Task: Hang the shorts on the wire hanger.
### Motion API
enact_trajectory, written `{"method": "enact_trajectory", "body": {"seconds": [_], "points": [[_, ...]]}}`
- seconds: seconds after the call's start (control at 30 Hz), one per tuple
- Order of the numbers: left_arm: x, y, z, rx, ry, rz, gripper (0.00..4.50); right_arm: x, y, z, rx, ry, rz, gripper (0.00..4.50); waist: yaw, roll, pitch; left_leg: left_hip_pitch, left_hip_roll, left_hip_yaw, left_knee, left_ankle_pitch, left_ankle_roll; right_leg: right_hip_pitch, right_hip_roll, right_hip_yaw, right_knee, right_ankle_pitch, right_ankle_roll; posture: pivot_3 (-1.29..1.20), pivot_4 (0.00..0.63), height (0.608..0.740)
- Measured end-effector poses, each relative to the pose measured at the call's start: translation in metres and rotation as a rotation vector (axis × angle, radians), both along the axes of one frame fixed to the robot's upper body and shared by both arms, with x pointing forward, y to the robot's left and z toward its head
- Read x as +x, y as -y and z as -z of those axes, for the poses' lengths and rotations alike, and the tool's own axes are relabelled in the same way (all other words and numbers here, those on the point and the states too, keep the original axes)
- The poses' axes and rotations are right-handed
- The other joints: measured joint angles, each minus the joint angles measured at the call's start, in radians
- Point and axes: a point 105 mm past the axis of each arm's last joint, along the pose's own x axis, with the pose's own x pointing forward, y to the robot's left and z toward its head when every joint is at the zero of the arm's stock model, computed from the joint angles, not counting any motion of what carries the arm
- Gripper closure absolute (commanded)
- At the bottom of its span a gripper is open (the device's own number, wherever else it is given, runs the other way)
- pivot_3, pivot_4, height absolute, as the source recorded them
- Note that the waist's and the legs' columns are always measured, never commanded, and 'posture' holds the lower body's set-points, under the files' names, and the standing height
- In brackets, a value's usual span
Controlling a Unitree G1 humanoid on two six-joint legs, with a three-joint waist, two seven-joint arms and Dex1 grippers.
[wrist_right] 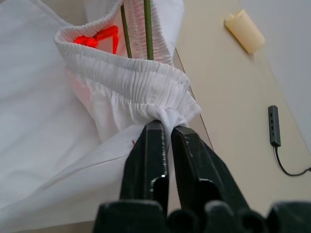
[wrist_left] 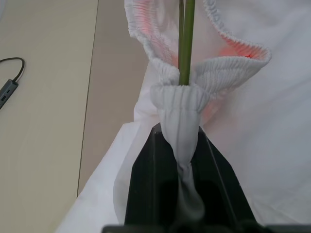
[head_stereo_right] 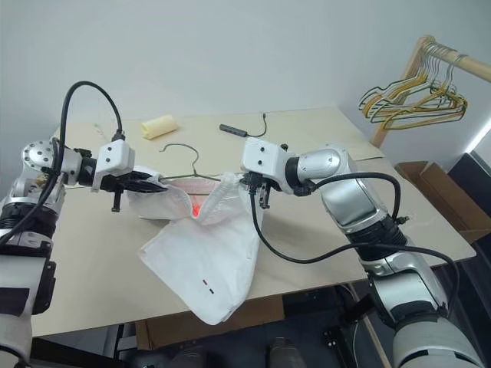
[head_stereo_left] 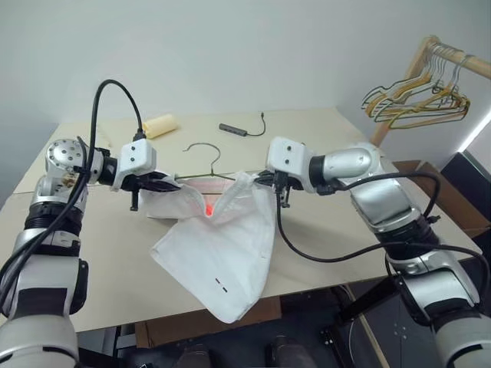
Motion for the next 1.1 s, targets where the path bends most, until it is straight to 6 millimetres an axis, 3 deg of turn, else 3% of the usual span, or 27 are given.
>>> {"method": "enact_trajectory", "body": {"seconds": [0.13,0.43,0.7,0.8,1.0,1.1], "points": [[-0.001,0.0,0.002,-0.001,-0.005,0.001,4.5,-0.001,0.004,0.011,-0.007,-0.026,-0.022,1.78,0.001,0.0,0.0,0.0,0.0,0.0,0.0,0.0,0.0,0.0,0.0,0.0,0.0,0.0,0.0,0.0,0.0,0.74],[-0.001,0.003,0.001,0.004,0.004,0.015,4.5,0.007,0.008,0.024,0.009,-0.088,-0.006,1.78,-0.001,0.0,0.0,0.0,0.0,0.0,0.0,0.0,0.0,0.0,0.0,0.0,0.0,0.0,0.0,0.01,0.0,0.74],[-0.004,0.005,0.001,0.006,0.001,0.035,4.5,0.005,-0.002,0.032,0.06,-0.167,-0.041,1.78,-0.001,0.0,0.0,0.0,0.0,0.0,0.0,0.0,0.0,0.0,0.0,0.0,0.0,0.0,0.0,0.01,0.0,0.74],[-0.004,0.006,0.0,0.007,0.0,0.045,4.5,0.003,-0.008,0.036,0.086,-0.225,-0.052,2.35,-0.001,0.0,0.0,0.0,0.0,0.0,0.0,0.0,0.0,0.0,0.0,0.0,0.0,0.0,0.0,0.01,0.0,0.74],[-0.004,0.007,0.001,0.008,-0.001,0.049,4.5,0.003,-0.007,0.038,0.089,-0.244,-0.046,4.35,0.0,0.0,0.0,0.0,0.0,0.0,0.0,0.0,0.0,0.0,0.0,0.0,0.0,0.0,0.0,0.01,0.0,0.74],[-0.004,0.007,0.001,0.007,-0.001,0.05,4.5,0.004,-0.006,0.038,0.093,-0.243,-0.039,4.49,0.0,0.0,0.0,0.0,0.0,0.0,0.0,0.0,0.0,0.0,0.0,0.0,0.0,0.0,0.0,0.01,0.0,0.74]]}}
